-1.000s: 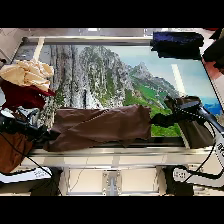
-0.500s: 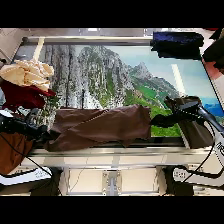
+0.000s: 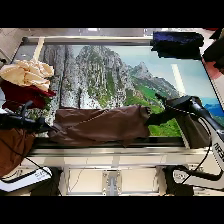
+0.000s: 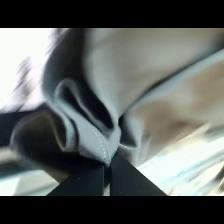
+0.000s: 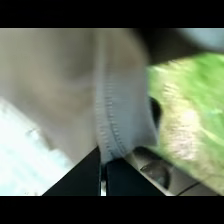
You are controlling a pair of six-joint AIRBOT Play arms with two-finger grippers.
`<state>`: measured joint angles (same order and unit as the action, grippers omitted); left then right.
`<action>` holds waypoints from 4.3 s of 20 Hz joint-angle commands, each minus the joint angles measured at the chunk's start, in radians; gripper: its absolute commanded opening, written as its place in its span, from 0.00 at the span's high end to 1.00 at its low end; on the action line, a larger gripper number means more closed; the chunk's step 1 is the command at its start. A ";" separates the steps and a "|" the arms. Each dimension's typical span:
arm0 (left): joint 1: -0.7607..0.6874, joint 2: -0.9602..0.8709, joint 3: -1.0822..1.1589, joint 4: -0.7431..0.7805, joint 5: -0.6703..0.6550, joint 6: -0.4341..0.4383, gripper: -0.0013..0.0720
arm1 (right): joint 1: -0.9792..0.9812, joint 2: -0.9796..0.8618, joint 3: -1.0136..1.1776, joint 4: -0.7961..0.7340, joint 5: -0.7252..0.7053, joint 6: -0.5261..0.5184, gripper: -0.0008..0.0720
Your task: Fold the shirts.
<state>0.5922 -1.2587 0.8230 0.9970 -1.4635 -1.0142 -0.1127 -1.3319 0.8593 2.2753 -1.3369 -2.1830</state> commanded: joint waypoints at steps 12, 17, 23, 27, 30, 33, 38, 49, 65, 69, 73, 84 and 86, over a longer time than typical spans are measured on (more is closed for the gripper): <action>0.278 0.726 0.653 -0.581 0.172 -0.003 0.97 | 0.007 0.619 0.929 -0.186 -0.095 0.207 0.97; 0.174 0.596 0.781 -0.250 0.145 -0.208 0.97 | 0.007 0.504 0.993 -0.387 -0.189 0.248 0.97; -0.013 0.222 0.732 -0.143 -0.063 -0.291 0.97 | 0.008 0.063 0.970 -0.322 -0.300 0.260 0.97; -0.338 -0.114 0.728 0.101 0.241 -0.298 0.97 | 0.009 -0.248 0.968 -0.264 -0.164 0.263 0.97; -0.480 -0.326 0.760 0.206 0.586 -0.409 0.97 | 0.008 -0.406 0.968 -0.263 0.011 0.306 0.97; -0.548 -0.437 0.780 0.202 0.843 -0.481 0.92 | 0.011 -0.482 0.969 -0.263 0.214 0.385 0.97; -0.513 -0.387 0.788 0.203 0.844 -0.479 0.01 | -0.008 -0.484 1.052 -0.275 0.231 0.421 0.28; -0.135 0.225 0.113 0.189 0.455 -0.500 0.21 | -0.318 -0.224 0.878 -0.234 -0.278 0.264 0.30; -0.359 0.036 -0.298 -0.336 0.995 -0.602 0.21 | -0.212 -0.121 0.709 -0.174 -0.246 0.207 0.30; -0.390 0.031 -0.296 -0.355 1.045 -0.602 0.73 | -0.192 -0.121 0.709 -0.179 -0.245 0.207 0.30; -0.392 0.039 -0.296 -0.355 1.028 -0.601 0.97 | -0.196 -0.121 0.705 -0.250 -0.243 0.183 0.30; -0.392 0.150 -0.296 -0.354 1.027 -0.354 0.97 | -0.277 -0.051 -0.116 0.037 0.247 0.066 0.29; -0.393 0.150 -0.296 -0.354 1.027 -0.354 0.97 | -0.234 -0.051 -0.117 0.046 0.285 0.060 0.29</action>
<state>0.2001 -1.1179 0.5266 0.6426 -0.4374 -1.3945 -0.3809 -1.3876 0.8215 2.2749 -1.1687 -2.0979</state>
